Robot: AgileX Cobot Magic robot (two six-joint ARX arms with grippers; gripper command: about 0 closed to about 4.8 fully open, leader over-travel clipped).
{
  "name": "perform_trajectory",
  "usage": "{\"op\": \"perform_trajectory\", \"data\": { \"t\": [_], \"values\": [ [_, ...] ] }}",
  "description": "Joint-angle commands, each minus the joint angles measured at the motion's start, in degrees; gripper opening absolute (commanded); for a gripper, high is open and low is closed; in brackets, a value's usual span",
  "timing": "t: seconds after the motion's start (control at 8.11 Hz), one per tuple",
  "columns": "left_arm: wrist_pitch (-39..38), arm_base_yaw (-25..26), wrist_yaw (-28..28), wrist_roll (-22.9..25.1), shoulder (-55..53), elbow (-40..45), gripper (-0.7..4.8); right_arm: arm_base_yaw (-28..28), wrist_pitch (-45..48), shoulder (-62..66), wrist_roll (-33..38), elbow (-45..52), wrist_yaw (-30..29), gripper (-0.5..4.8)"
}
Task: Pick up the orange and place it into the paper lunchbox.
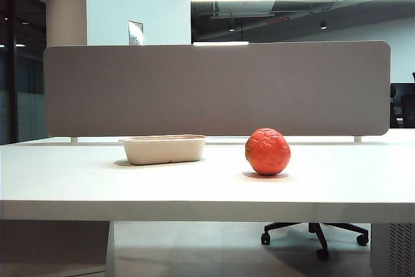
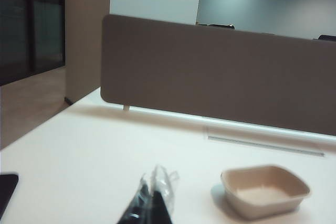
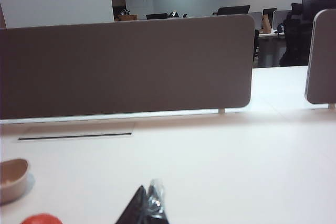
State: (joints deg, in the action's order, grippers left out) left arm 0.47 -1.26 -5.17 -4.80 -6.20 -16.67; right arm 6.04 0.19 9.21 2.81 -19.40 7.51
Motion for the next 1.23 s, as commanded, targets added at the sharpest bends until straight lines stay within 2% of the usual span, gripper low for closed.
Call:
{"op": "perform_trajectory", "data": {
  "t": [0.12, 0.25, 0.37, 0.49, 0.62, 0.74, 0.99, 1.11, 1.23],
  "values": [
    [0.0, 0.2, 14.3, -0.4, -23.9, -20.0, -0.07, 0.3, 4.9, 26.5, 0.2, -17.2, -8.1, -0.06],
    [-3.2, 0.1, 18.6, -0.4, -32.1, -26.9, -0.06, 0.5, 4.9, 35.5, 0.2, -23.0, -13.1, -0.06],
    [-23.5, -16.5, 13.6, 1.8, -47.3, -41.9, -0.07, 9.7, 12.0, 61.6, 0.2, -33.2, -28.3, -0.06],
    [-23.5, -16.5, 13.5, 1.8, -47.2, -42.4, -0.07, 9.7, 12.5, 63.5, -1.5, -33.2, -29.8, 1.97],
    [-23.5, -16.5, 14.3, 1.7, -47.2, -42.4, -0.07, 9.7, 13.5, 66.8, -3.5, -33.2, -30.0, 4.79],
    [-23.5, -16.5, 14.3, 1.8, -47.2, -42.4, -0.07, 9.7, 14.9, 68.5, -3.5, -33.2, -30.0, 4.79],
    [-23.5, -16.5, 14.4, 1.7, -47.2, -42.4, -0.07, 9.7, 25.1, 79.3, -3.4, -33.2, -32.0, 4.79],
    [-23.5, -16.5, 14.4, 1.7, -47.2, -42.4, -0.07, 9.7, 35.1, 90.1, -2.9, -33.3, -31.9, 4.79],
    [-23.5, -16.5, 14.4, 1.7, -47.2, -42.4, -0.07, 9.7, 37.2, 92.7, -2.6, -33.3, -31.7, 4.79]
  ]
}}
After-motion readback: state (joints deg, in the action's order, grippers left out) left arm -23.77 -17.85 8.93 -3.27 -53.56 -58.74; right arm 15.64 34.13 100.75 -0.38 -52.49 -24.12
